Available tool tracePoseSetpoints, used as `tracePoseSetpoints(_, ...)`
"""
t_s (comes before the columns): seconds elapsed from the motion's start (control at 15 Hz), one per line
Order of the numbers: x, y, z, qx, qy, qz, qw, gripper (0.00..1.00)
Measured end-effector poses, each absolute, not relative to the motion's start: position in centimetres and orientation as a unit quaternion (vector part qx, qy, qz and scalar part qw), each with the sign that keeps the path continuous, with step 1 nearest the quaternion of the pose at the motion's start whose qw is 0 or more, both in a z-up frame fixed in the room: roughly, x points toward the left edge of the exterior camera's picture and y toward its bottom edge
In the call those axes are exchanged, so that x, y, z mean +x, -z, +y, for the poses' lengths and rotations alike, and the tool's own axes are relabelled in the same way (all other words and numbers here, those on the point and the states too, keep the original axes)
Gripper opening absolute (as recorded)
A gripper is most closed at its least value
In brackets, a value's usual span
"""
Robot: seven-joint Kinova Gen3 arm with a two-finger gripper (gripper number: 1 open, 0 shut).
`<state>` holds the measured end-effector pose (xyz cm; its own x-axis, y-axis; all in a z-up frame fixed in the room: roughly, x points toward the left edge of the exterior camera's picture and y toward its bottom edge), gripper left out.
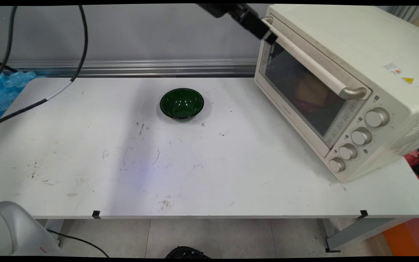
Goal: Open the oven
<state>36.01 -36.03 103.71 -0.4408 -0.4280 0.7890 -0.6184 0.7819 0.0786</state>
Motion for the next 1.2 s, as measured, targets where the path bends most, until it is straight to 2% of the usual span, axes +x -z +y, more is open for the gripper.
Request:
tracePoseSetpoints(0.73,31.0,-104.5,-39.9,0.328,-0.128,-0.843,0.408,1.00)
tracePoseSetpoints(0.8,30.6,-104.4,-40.1,0.328,-0.129,-0.844,0.404,0.00)
tracePoseSetpoints(1.2,28.9,-104.1,-41.0,0.326,-0.135,-0.851,0.389,0.00)
